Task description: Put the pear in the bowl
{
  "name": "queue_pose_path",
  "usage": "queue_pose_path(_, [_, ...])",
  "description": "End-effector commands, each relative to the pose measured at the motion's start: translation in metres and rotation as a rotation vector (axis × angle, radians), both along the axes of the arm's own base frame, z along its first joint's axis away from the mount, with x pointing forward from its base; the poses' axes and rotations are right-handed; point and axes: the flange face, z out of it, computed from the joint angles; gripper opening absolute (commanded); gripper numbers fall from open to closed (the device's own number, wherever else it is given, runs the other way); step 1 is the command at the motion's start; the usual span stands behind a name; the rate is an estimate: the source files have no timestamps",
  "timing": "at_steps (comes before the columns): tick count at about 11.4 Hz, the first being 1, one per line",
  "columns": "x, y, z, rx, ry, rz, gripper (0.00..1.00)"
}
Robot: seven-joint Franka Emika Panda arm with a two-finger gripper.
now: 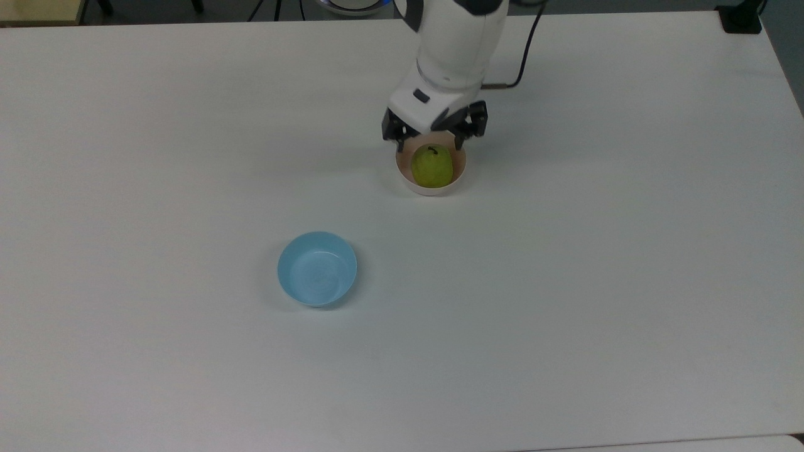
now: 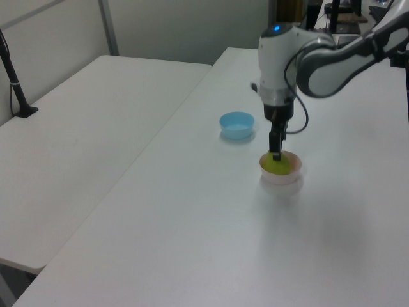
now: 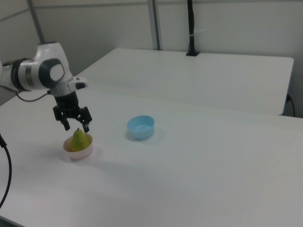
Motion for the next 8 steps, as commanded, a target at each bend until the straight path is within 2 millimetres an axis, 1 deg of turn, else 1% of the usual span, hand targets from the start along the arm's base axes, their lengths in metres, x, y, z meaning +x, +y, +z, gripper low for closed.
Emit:
queue_pose_path(1, [0.001,-0.058,0.09,0.009,0.019,0.024,1.0])
queue_pose_path(2, [0.003,-0.082,0.117,0.017,0.001,0.019,1.0])
queue_pose_path(3, [0.002,-0.099,0.14,0.02,-0.023,-0.002,1.0])
queue_pose_path(5, [-0.005,-0.142,0.186,0.023,-0.057,-0.076,1.0])
queue_pose_path(7, [-0.015,-0.163,0.213,0.022,-0.052,-0.112,1.0])
queue_pose_path(8, [-0.017,-0.17,0.218,0.022,-0.059,-0.118,1.0])
